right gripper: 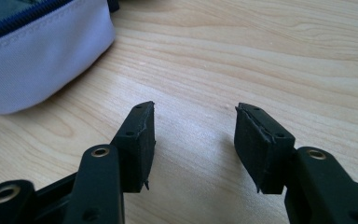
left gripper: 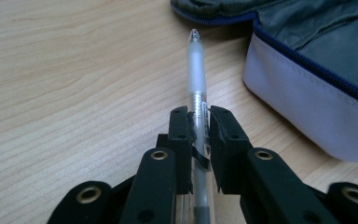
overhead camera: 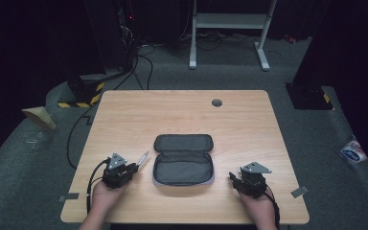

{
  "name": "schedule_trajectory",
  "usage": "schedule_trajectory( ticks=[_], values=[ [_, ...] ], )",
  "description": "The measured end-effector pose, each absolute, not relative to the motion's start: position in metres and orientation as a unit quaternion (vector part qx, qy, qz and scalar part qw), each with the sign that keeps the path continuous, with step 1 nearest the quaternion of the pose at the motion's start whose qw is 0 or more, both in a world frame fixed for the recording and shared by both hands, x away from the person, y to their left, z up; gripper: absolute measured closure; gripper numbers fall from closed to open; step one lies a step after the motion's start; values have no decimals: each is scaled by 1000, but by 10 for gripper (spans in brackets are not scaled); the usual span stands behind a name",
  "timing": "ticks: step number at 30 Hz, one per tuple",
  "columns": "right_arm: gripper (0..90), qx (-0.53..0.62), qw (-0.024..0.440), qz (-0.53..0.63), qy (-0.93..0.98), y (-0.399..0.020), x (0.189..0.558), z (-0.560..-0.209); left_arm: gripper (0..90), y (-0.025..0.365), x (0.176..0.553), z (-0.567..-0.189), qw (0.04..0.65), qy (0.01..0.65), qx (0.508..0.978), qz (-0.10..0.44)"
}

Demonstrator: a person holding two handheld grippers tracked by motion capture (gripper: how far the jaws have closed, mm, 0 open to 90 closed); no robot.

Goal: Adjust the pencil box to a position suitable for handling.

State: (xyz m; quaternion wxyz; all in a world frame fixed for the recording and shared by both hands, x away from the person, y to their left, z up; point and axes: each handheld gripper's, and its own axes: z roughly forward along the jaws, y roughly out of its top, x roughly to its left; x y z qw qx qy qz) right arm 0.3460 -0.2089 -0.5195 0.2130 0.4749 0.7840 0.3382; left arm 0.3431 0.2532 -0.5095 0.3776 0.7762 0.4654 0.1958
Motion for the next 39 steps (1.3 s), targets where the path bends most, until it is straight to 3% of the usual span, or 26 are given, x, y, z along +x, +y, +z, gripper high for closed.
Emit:
schedule_trajectory(
  ticks=[21,39],
  values=[
    [423,470,207,336,790,-209,347,-522,791,241,327,-483,435,441,745,247],
    [418,471,210,336,788,-208,347,-522,790,244,309,-460,527,405,693,279]
  ],
)
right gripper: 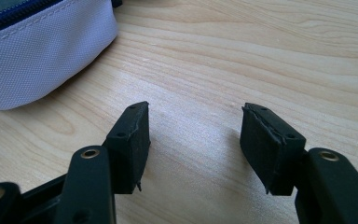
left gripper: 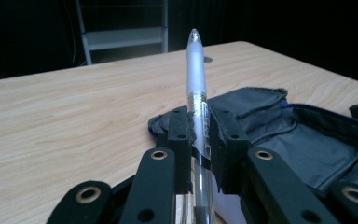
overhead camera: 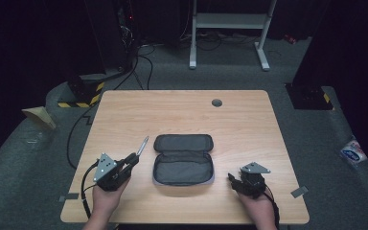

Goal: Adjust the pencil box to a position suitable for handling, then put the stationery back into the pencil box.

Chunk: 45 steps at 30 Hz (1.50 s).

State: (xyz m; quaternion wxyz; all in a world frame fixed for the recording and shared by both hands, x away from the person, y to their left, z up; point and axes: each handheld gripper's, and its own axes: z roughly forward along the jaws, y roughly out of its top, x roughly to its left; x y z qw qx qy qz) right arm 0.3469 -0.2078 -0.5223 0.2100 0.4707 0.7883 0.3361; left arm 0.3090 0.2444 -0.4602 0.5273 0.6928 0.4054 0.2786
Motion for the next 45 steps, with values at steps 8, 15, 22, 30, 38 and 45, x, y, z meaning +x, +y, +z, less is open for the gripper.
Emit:
schedule_trajectory(
  ticks=[8,15,22,30,38,45],
  values=[
    [419,471,211,337,788,-208,347,-522,790,242,307,-455,532,392,696,280],
    [419,472,209,337,787,-207,346,-522,790,235,308,-454,533,383,703,274],
    [419,471,209,338,788,-208,346,-523,790,222,316,-452,527,365,719,269],
    [412,471,202,344,787,-209,347,-523,791,209,327,-441,522,344,735,261],
    [412,469,206,341,788,-208,346,-523,792,193,330,-441,512,325,753,255],
    [418,468,211,340,788,-208,345,-523,791,183,333,-444,513,319,760,239]
  ],
)
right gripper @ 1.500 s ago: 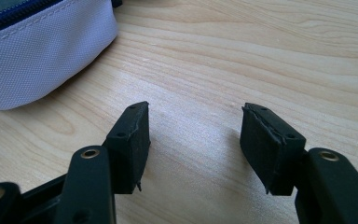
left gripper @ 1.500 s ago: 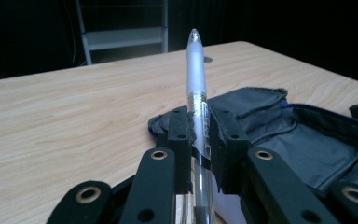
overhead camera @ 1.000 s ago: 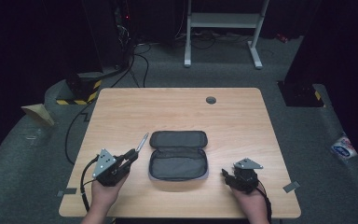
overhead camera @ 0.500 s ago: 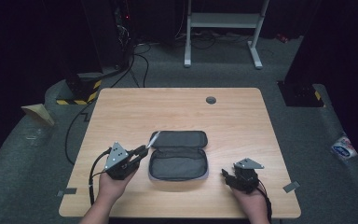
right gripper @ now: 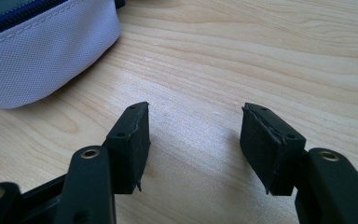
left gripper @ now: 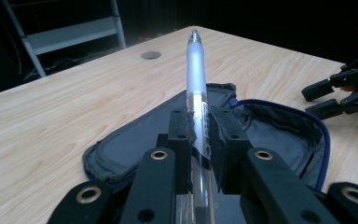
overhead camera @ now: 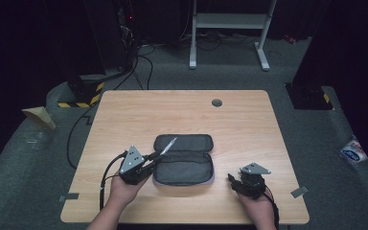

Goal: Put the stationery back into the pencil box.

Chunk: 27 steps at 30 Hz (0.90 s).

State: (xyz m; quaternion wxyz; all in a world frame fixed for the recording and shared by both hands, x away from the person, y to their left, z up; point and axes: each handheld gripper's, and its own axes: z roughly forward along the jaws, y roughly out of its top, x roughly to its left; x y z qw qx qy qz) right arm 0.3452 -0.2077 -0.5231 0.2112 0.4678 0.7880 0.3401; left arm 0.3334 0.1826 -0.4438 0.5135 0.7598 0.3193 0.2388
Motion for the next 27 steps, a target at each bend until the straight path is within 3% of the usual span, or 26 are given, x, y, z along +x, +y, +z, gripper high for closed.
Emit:
schedule_trajectory(
  ticks=[27],
  values=[
    [424,472,210,339,786,-207,344,-523,791,135,368,-446,495,264,809,176]
  ],
)
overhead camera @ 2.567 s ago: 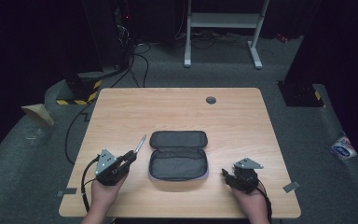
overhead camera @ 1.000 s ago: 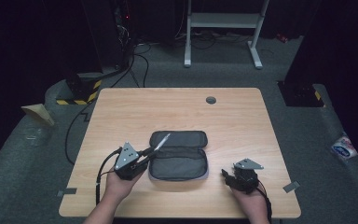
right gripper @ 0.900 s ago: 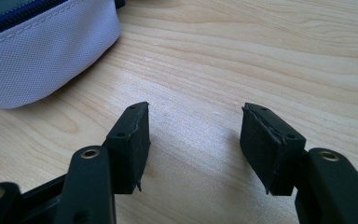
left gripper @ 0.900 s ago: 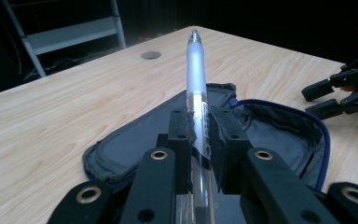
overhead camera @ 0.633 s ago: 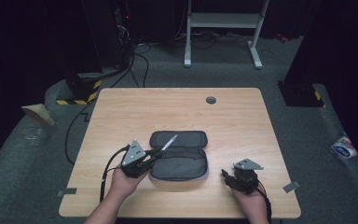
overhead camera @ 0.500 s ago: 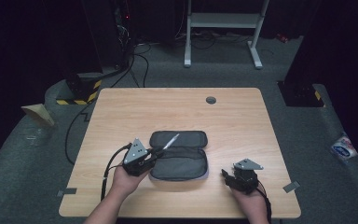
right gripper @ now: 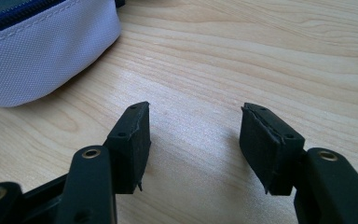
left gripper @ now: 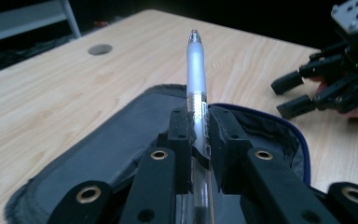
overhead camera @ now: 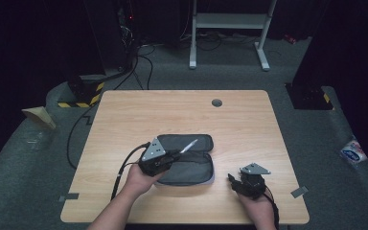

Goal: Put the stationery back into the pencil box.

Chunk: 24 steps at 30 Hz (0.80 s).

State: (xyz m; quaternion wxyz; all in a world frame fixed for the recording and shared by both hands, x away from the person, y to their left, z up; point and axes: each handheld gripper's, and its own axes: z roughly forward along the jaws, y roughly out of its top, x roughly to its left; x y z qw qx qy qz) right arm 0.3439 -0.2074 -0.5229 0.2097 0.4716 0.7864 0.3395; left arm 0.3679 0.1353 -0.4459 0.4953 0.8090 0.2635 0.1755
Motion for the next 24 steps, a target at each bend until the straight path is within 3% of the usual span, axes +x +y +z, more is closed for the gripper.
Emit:
schedule_trajectory(
  ticks=[13,24],
  values=[
    [428,470,212,339,787,-208,344,-523,790,118,377,-469,428,221,866,132],
    [430,469,213,339,787,-208,344,-523,790,109,382,-476,395,205,888,111]
  ],
)
